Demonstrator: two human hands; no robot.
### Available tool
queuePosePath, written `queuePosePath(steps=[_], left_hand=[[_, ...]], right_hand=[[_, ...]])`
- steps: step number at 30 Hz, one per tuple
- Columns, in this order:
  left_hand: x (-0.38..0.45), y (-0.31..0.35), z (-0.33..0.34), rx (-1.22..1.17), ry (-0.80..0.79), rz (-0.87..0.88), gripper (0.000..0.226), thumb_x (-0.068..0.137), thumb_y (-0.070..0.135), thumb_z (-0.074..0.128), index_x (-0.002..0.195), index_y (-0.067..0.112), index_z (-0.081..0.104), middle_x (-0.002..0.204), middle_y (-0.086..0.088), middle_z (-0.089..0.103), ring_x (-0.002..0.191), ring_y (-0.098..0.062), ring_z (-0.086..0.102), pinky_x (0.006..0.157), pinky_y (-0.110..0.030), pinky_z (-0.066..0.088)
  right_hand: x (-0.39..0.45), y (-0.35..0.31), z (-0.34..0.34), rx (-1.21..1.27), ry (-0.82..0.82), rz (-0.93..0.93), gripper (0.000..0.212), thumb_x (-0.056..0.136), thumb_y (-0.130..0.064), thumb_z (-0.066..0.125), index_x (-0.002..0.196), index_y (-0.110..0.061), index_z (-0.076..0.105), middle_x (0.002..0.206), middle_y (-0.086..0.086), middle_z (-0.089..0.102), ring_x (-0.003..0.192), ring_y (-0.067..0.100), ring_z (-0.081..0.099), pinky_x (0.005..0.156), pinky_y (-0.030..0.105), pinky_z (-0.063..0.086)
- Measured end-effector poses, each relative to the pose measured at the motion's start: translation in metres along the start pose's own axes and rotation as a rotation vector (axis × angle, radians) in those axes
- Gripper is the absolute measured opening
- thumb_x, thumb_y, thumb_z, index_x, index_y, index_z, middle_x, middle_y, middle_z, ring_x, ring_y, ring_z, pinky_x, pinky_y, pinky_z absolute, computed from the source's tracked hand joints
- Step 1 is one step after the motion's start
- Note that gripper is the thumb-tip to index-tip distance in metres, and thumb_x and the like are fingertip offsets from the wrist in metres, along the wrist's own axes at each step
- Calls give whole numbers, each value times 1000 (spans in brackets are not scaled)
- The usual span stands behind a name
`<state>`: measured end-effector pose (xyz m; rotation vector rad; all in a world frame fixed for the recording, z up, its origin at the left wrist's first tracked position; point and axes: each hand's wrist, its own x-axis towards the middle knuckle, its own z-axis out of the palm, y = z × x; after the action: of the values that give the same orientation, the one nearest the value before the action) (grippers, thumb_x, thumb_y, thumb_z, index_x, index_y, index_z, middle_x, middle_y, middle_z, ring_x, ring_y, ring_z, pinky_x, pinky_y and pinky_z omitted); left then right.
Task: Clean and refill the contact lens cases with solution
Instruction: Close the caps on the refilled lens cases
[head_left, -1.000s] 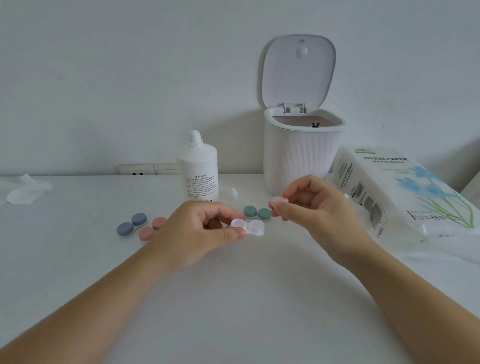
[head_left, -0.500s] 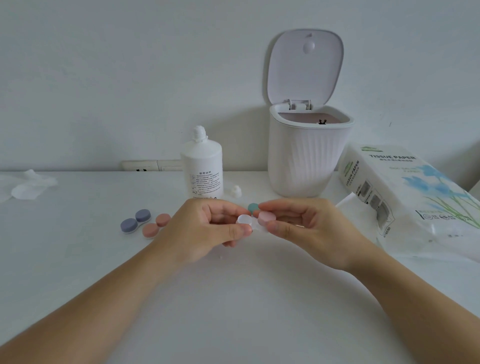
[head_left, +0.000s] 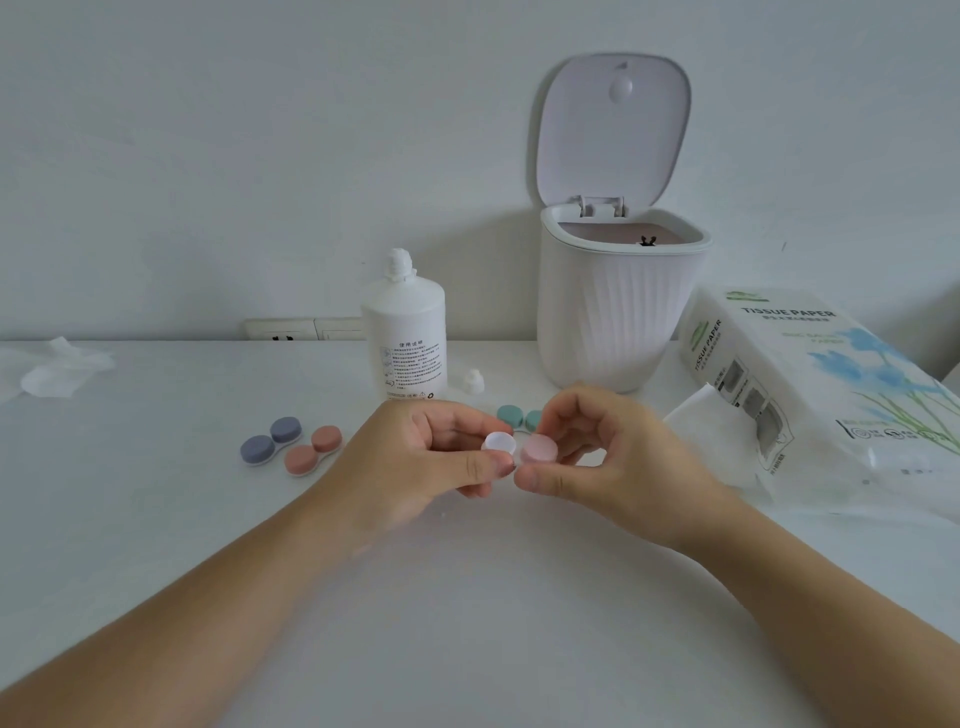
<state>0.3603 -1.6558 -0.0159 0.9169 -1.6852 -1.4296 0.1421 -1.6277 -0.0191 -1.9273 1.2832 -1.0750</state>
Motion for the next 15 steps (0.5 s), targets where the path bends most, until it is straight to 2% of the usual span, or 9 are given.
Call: queuePosePath(steps=[2, 5, 7, 10, 13, 15], left_hand=[[1, 0, 0, 1, 20, 0, 26, 66, 31, 82, 92, 26, 81, 80, -4, 78, 67, -12, 71, 65, -19, 55], [2, 0, -1, -4, 37, 3, 27, 65, 32, 82, 92, 25, 81, 83, -7, 79, 67, -13, 70, 66, -19, 55], [1, 0, -2, 1, 34, 5, 22, 70, 27, 83, 92, 24, 81, 83, -7, 79, 66, -12, 70, 65, -18, 55], [1, 0, -1, 16, 37, 0, 16, 76, 17, 82, 92, 22, 80, 79, -5, 78, 65, -11, 69, 65, -17, 54], [1, 1, 0, 12, 33, 7, 23, 68, 26, 82, 91, 21, 80, 77, -4, 77, 64, -11, 69, 64, -18, 54], [1, 1, 1, 3, 36, 17, 23, 67, 26, 82, 90, 21, 80, 77, -5, 77, 64, -13, 69, 64, -19, 55]], right_hand=[[0, 0, -1, 16, -43, 9, 43, 71, -43, 84, 106, -26, 66, 88, -8, 75, 79, 12, 71, 82, 34, 57], [-2, 1, -8, 63, -86, 16, 34, 88, -28, 77, 121, -26, 69, 99, -8, 77, 89, 12, 73, 89, 31, 56], [-3, 0, -9, 76, -86, -5, 21, 93, -20, 73, 114, -22, 73, 98, -5, 77, 89, 15, 74, 87, 28, 56], [-3, 0, -6, 38, -48, -3, 9, 88, -24, 78, 96, -22, 73, 87, -9, 76, 79, 8, 71, 75, 16, 53], [1, 1, -1, -79, 4, 5, 21, 79, -33, 85, 90, -24, 70, 81, -18, 72, 76, 1, 67, 72, 11, 49], [1, 0, -2, -103, -18, 4, 30, 76, -39, 84, 100, -28, 70, 89, -20, 72, 84, 1, 67, 79, 16, 51]])
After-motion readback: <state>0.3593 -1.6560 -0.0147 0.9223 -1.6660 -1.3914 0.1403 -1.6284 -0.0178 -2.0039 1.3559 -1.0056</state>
